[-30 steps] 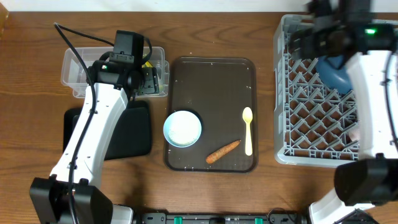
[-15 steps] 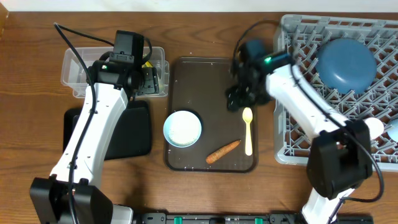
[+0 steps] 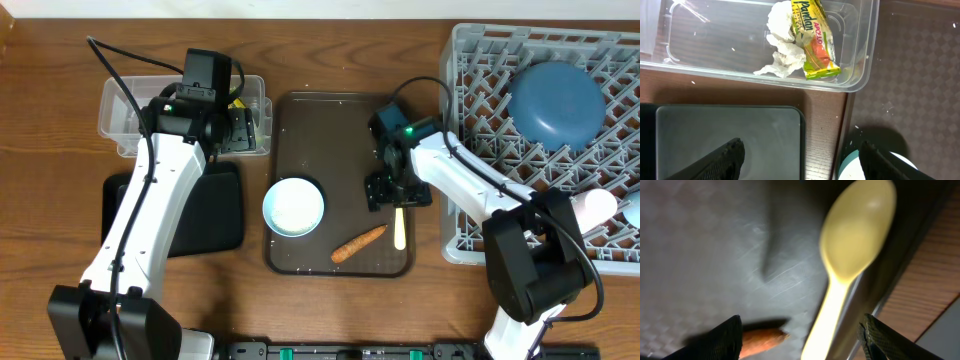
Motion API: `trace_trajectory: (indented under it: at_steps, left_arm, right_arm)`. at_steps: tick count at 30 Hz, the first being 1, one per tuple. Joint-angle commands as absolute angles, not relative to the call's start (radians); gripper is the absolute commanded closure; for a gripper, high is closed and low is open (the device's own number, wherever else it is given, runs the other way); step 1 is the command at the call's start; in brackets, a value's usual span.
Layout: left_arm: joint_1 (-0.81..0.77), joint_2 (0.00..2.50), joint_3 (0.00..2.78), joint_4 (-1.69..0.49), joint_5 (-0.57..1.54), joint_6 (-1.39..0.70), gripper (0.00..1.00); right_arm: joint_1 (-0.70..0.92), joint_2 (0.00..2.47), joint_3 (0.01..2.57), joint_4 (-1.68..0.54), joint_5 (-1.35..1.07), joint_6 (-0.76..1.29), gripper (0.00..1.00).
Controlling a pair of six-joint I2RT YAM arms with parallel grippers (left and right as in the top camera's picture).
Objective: Sort waste into correct bins and load items into the dishwasher rack
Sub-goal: 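Reach the right gripper to the yellow spoon and grasp it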
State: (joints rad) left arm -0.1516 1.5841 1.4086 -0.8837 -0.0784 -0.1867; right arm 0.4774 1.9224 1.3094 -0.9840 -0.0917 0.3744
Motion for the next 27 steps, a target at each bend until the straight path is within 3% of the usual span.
trace_trajectory:
  at_steps: [1,11,17,27]
  left_arm:
    - [-0.147,1.58,1.418,-0.886,-0.086,-0.2,0.24]
    - [-0.147,1.58,1.418,-0.886,-0.086,-0.2,0.25]
    - [-0.147,1.58,1.418,-0.886,-0.086,-0.2,0.24]
    - [-0.147,1.58,1.418,-0.886,-0.086,-0.2,0.24]
  right_arm:
    - [0.486,1.922,1.284,-0.955,-0.053,0.415,0.27]
    - [0.486,1.923,1.153,-0.812,-0.067,0.452,0.31]
    - [0.486,1.923,1.143,-0.785,-0.056,0.452,0.59]
    - [0.486,1.923,1.143,-0.778,-0.056,0.452,0.85]
